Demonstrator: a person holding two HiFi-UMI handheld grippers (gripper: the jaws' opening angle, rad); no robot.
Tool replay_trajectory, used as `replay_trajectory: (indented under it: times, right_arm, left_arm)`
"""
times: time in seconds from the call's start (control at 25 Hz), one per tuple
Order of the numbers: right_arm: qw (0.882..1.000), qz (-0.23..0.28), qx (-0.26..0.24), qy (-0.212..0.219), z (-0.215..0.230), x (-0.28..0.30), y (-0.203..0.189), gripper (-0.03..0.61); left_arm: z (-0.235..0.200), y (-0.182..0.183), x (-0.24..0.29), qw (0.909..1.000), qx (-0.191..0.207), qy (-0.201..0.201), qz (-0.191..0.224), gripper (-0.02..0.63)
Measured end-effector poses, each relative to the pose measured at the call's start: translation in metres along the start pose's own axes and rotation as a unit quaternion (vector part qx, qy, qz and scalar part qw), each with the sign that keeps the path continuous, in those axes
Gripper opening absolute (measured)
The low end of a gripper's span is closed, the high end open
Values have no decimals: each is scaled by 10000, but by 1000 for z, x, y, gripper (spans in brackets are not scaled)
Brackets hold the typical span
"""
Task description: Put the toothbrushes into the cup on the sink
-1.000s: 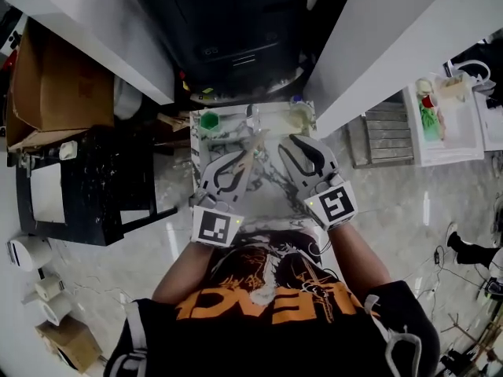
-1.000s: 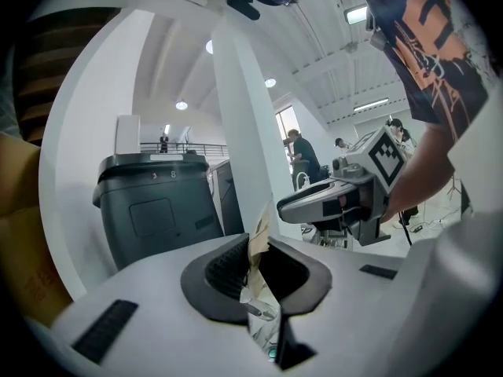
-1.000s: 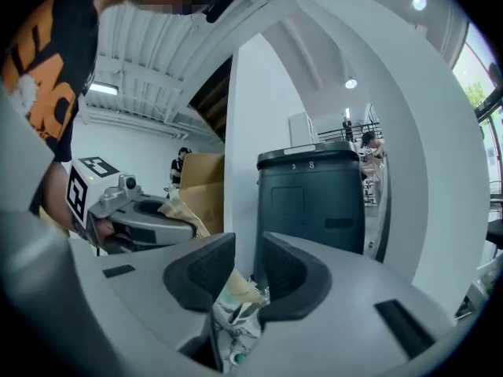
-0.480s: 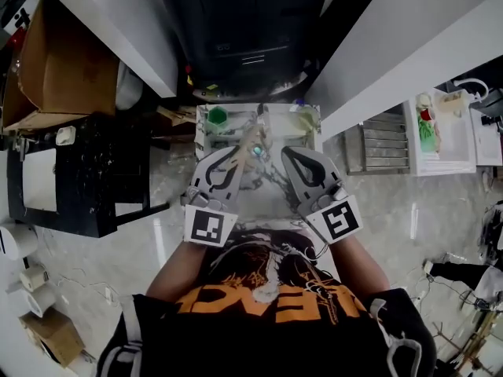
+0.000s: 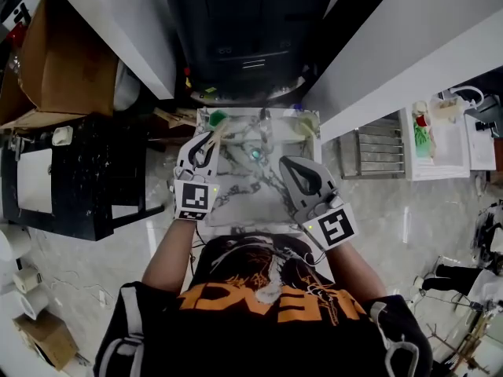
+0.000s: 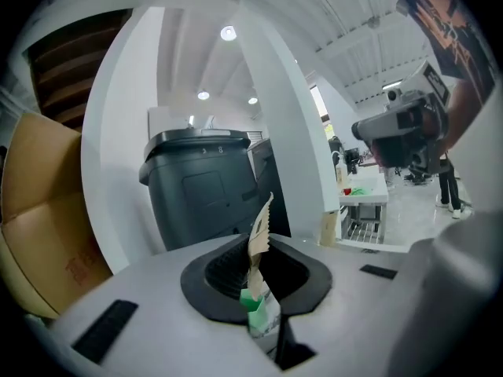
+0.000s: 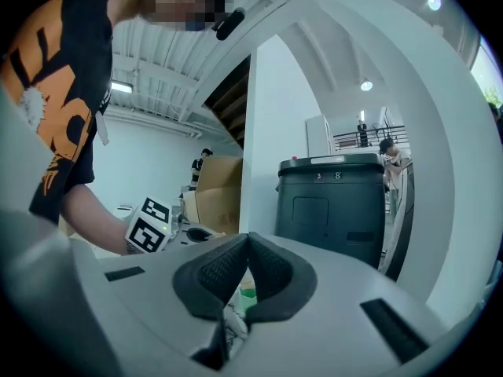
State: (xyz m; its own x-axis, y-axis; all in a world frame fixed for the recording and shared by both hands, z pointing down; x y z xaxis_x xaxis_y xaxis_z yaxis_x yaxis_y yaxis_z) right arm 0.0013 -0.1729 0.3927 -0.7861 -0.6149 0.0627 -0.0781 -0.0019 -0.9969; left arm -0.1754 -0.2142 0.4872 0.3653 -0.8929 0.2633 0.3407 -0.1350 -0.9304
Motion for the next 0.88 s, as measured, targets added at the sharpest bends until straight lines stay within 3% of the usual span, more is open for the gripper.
replay_trajectory:
  times: [0.24,0.72,0.76,0.88]
  right_arm:
    - [9999,-94,-43,-3,-6,12,3,14]
    - [9992,-312,-77,-219,-7,13,5,14]
    - [9992,-322,-83,-226,-8,12,5,14]
    - [9991,-352,-97,-221,-11,11,5,14]
  left_arm:
    - [-23,-46,31,9986,-262,102,-449,51]
    - [-20,-98,73,9963,-234,-43,-823,54]
    - [-18,-98,74,9964,-226,-101,-813,70]
    - [-12,-94,74,9969,-192,-268,-715,210]
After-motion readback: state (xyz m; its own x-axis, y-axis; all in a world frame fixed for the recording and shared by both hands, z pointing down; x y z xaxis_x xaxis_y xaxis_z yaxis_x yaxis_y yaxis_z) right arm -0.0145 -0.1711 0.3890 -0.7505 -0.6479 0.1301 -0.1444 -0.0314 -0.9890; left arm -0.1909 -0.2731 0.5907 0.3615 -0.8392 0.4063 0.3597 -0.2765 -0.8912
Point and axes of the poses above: the fingertips, and each gripper's own axes: x forward along the fingers, z to its right, y out of its top, the point moved 4 cm from there along -x, backward along the fingers, and after that the axes turned 1 degree about x, right-handed, at the moved point
